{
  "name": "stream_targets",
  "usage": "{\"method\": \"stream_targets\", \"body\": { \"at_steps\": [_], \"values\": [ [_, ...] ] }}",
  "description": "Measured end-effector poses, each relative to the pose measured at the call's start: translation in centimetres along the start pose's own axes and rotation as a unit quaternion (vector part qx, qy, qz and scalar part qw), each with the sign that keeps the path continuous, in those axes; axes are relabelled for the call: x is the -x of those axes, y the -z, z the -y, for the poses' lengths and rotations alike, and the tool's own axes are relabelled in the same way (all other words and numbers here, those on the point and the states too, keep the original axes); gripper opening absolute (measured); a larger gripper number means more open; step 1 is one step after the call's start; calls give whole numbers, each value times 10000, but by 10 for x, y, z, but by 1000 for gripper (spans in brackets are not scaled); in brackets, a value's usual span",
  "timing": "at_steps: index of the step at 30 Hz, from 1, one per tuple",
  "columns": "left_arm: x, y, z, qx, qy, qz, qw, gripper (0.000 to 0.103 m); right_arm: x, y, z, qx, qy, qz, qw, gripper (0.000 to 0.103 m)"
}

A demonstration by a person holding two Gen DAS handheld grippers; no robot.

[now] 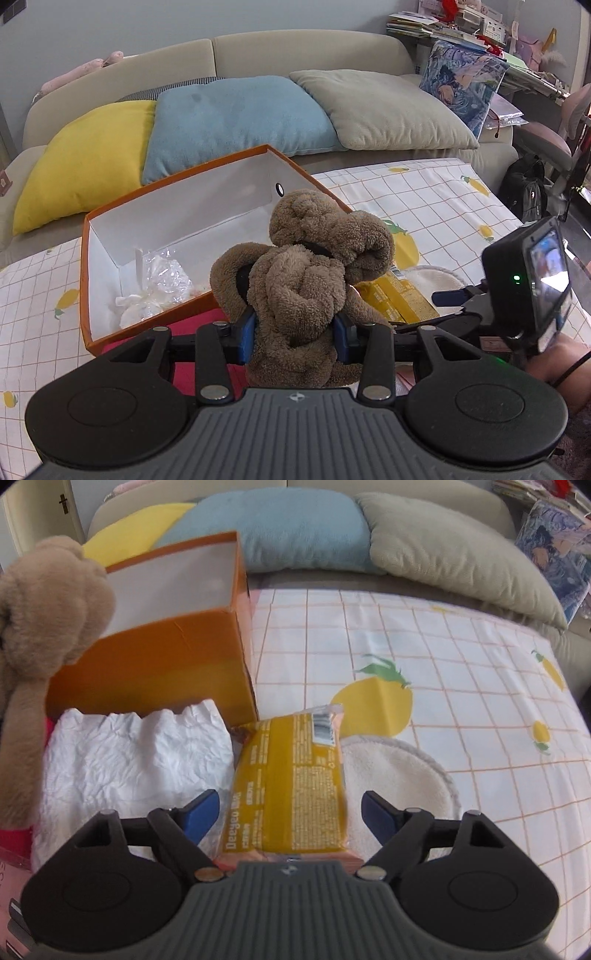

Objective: Organize soft objects
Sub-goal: 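Grasp the yellow snack packet with the right tool while left tool holds bear, then lower bear and packet into the orange box and open both tools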

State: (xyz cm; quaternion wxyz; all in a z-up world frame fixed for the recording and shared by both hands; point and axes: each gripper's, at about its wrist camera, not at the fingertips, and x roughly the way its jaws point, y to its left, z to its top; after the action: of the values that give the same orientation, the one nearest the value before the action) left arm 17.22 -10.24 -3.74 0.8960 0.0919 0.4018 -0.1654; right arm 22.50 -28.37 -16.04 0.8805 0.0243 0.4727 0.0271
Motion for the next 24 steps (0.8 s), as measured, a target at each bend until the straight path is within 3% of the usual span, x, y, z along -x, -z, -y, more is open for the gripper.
{"method": "stream_targets", "body": {
  "at_steps": [6, 9, 16, 24],
  "values": [
    [0, 3, -5, 84, 54, -23, 9999, 47, -9, 4, -1, 5, -66, -74, 10000, 53],
    [3, 2, -8, 161, 89, 9, 9998, 47, -3, 4, -4, 105, -19, -62, 9999, 48],
    [20, 3, -23, 447, 195, 231, 9985, 47, 42, -5, -2, 8, -60, 300, 9995, 47],
    [44, -6, -59, 1041, 185, 530, 9930, 47, 121, -25, -14, 369, -255, 974, 9942, 47]
  ]
}}
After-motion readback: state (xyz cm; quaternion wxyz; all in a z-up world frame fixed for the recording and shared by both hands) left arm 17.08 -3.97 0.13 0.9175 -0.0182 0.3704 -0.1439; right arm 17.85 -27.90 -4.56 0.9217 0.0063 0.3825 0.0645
